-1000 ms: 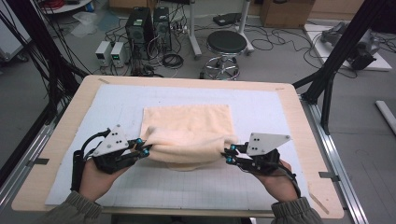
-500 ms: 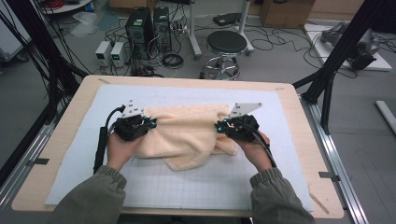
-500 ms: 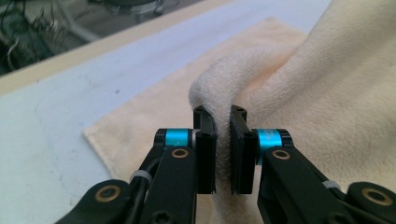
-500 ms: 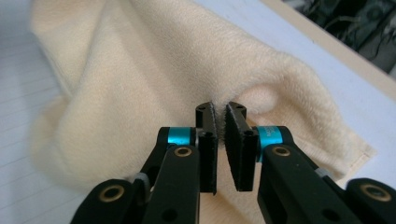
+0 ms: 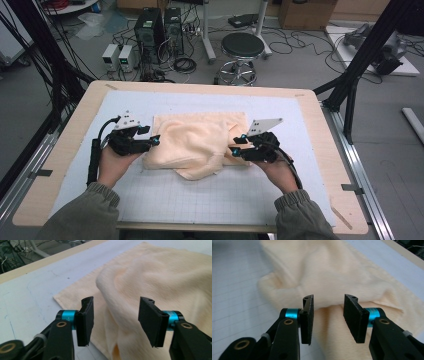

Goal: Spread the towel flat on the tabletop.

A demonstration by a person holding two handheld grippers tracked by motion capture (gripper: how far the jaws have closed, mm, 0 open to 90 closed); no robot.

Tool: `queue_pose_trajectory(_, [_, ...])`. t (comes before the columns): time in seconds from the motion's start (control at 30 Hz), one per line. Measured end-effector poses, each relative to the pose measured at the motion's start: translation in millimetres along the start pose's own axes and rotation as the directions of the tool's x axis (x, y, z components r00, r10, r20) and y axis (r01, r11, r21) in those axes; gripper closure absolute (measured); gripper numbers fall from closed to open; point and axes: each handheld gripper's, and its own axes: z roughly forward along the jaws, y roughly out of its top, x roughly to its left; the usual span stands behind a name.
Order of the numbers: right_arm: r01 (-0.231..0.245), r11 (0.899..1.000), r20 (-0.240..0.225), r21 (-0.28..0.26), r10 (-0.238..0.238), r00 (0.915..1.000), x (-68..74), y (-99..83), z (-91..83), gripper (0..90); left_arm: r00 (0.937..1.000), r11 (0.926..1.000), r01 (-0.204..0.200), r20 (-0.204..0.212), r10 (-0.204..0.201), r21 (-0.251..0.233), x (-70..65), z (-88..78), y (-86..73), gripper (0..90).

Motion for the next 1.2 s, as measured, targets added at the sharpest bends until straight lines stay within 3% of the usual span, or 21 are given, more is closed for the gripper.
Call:
queue_pose_trajectory(0.07, [0.04,0.998,-0.004,-0.053,-0.041,0.9992,10.5,-1.7,1.8,59.1,0.9992,0.9996,-0.028,0.03,0.028,-0.009,-8.9,-5.8,-8.6,45.1])
queue_pose_trajectory(0.2, [0.036,0.999,-0.031,-0.012,-0.037,0.9988,16.9,-7.9,21.7,53.2,0.9911,0.9955,-0.091,0.1,0.088,0.026,-24.9,0.0,-26.3,45.8])
queue_pose_trajectory(0.3, [0.017,1.0,-0.047,0.014,-0.016,0.9988,17.4,-12.2,40.4,52.1,0.9826,0.9933,-0.1,0.163,0.09,0.058,-28.6,15.1,-36.3,46.3])
queue_pose_trajectory(0.37, [0.011,1.0,-0.056,0.026,-0.01,0.9984,16.9,-12.8,52.8,53.4,0.9797,0.9913,-0.107,0.178,0.092,0.077,-28.9,25.3,-41.1,51.4])
queue_pose_trajectory(0.47, [-0.003,0.999,-0.067,0.047,0.006,0.9977,15.0,-12.7,68.9,66.0,0.9791,0.9855,-0.127,0.173,0.107,0.113,-29.6,35.1,-44.1,64.0])
queue_pose_trajectory(0.57, [-0.001,0.999,-0.081,0.051,0.005,0.9967,14.9,-12.6,75.2,79.3,0.9804,0.9853,-0.131,0.162,0.113,0.109,-29.9,33.3,-42.6,73.2])
queue_pose_trajectory(0.73, [-0.006,1.0,-0.084,0.009,0.006,0.9964,12.9,-9.8,55.8,85.6,0.9841,0.9902,-0.117,0.144,0.105,0.078,-30.1,20.4,-34.1,77.8])
queue_pose_trajectory(0.97, [0.039,0.998,-0.051,-0.043,-0.041,0.9979,18.3,-2.5,9.7,86.3,0.9812,0.9886,-0.15,0.125,0.147,0.014,-38.2,-10.6,-4.8,78.2])
queue_pose_trajectory(1.1, [0.073,0.994,-0.041,-0.081,-0.076,0.9962,27.4,4.5,-22.8,86.2,0.972,0.9841,-0.176,0.153,0.178,-0.027,-47.4,-33.2,13.7,78.2])
queue_pose_trajectory(1.2, [0.113,0.989,-0.034,-0.09,-0.117,0.9926,38.7,12.1,-41.2,86.2,0.9661,0.9835,-0.18,0.185,0.181,-0.02,-54.5,-40.7,17.9,78.1])
